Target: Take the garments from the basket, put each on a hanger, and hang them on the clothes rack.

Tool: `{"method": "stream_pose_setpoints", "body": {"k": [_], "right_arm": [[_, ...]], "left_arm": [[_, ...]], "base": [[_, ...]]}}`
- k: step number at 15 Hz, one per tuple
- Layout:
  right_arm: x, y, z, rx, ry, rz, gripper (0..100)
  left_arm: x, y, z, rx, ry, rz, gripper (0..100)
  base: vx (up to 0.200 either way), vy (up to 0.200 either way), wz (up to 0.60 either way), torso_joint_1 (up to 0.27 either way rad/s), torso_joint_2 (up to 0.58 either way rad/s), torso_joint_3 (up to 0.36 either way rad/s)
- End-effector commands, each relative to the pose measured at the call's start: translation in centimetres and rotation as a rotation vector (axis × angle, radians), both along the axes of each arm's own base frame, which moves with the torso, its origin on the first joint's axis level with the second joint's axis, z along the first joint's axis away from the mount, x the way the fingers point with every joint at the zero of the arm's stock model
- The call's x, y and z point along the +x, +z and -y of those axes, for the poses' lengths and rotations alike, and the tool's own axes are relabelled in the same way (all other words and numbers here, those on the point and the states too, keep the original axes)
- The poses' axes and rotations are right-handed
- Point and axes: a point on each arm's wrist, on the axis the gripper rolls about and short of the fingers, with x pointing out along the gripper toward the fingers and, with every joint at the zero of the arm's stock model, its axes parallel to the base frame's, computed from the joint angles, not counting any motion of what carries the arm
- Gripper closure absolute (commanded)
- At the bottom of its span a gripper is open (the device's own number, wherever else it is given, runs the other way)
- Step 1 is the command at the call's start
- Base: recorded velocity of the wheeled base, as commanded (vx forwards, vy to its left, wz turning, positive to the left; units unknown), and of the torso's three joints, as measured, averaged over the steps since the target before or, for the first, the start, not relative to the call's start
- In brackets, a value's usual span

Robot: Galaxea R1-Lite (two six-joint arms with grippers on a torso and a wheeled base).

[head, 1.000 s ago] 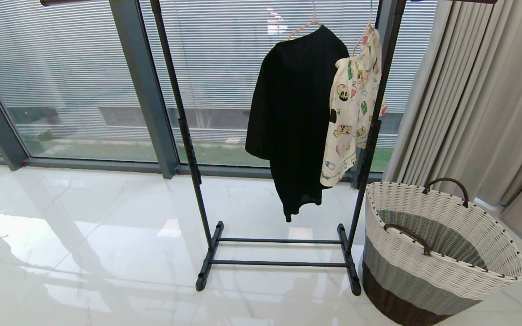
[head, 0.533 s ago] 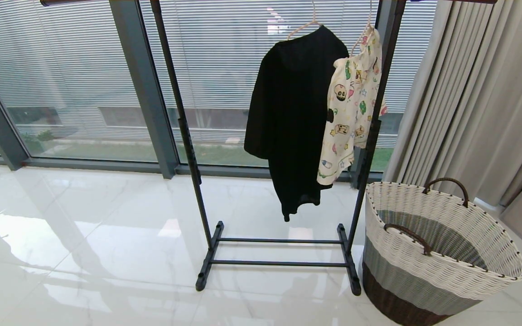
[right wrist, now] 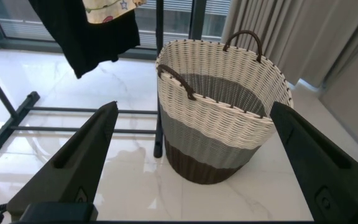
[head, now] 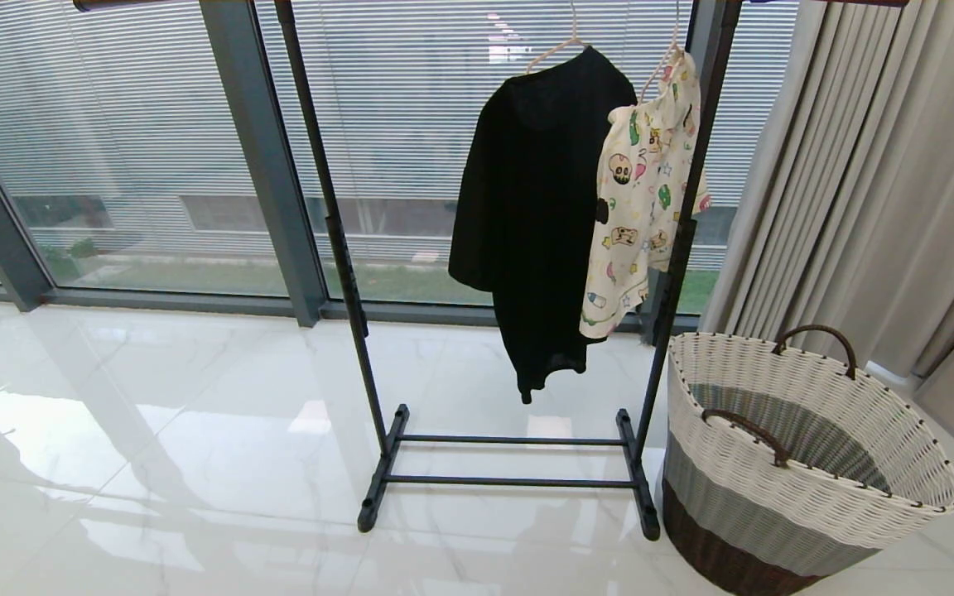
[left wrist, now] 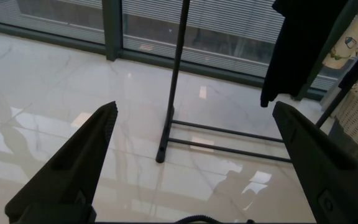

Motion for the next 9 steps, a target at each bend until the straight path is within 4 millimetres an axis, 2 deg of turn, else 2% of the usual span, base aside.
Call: {"method": "stream_pose_setpoints", "body": {"k": [1,9], "right_arm": [[0.00,0.01,0.00,0.000,0.001,0.000,0],[0.00,0.01,0.00,0.000,0.003,0.000,0]], "left_arm": [[0.00,-0.01,0.00,0.000,0.001,0.000,0],[0.00,-0.01,0.00,0.000,0.001,0.000,0]], "base": [[0.000,0.000,0.00,0.000,0.00,0.000],[0.000,0.000,0.00,0.000,0.00,0.000]]}}
